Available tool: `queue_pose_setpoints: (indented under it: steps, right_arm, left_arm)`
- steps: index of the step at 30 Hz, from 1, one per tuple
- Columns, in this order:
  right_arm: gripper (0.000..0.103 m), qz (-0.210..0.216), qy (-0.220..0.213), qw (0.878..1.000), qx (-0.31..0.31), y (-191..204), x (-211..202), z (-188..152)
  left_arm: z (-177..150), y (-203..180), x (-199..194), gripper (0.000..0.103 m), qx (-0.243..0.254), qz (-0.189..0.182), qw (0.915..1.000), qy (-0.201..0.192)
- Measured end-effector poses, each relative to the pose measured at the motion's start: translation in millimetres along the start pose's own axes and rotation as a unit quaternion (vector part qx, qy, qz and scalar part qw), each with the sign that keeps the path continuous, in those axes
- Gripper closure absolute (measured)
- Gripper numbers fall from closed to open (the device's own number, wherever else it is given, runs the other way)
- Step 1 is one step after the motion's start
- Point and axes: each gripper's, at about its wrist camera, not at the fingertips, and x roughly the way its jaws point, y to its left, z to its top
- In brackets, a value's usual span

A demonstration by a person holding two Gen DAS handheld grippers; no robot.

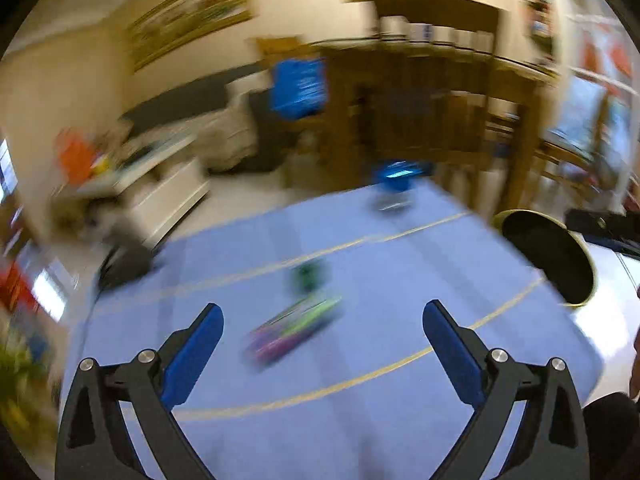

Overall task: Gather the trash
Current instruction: 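Return to the table and grasp the green Doublemint gum box with the right tool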

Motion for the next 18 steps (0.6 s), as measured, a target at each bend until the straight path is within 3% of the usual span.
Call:
queue_pose_setpoints:
  steps: [3,4,6,9,12,18]
  right_arm:
    - [0.012,0.050,0.062,0.996,-0.050,68,39,-19]
    - [0.012,0.065,0.080,0.993,-0.061,84,50,-24]
    - [0.013,0.094,0.115,0.985,-0.083,122,73,-39]
    - [0.016,0.107,0.135,0.977,-0.127,165,94,-49]
    - [0.015,0.104,0.144,0.973,-0.149,201,115,-49]
    - [0.007,0.067,0.143,0.960,-0.229,249,147,-58]
  left_arm:
    - [-26,72,0,0.007,-0.070,0.026,0.9967,0.032]
    - [-35,98,0,0.007,-0.088,0.051,0.9940,0.039]
    - [-47,137,-5,0.007,-0.113,0.094,0.9883,0.042]
    - [-56,171,-16,0.007,-0.146,0.112,0.9825,0.031]
    - [-63,188,-22,0.007,-0.168,0.103,0.9800,0.024]
    - [-67,176,-22,0.007,-0.150,0.078,0.9855,0.019]
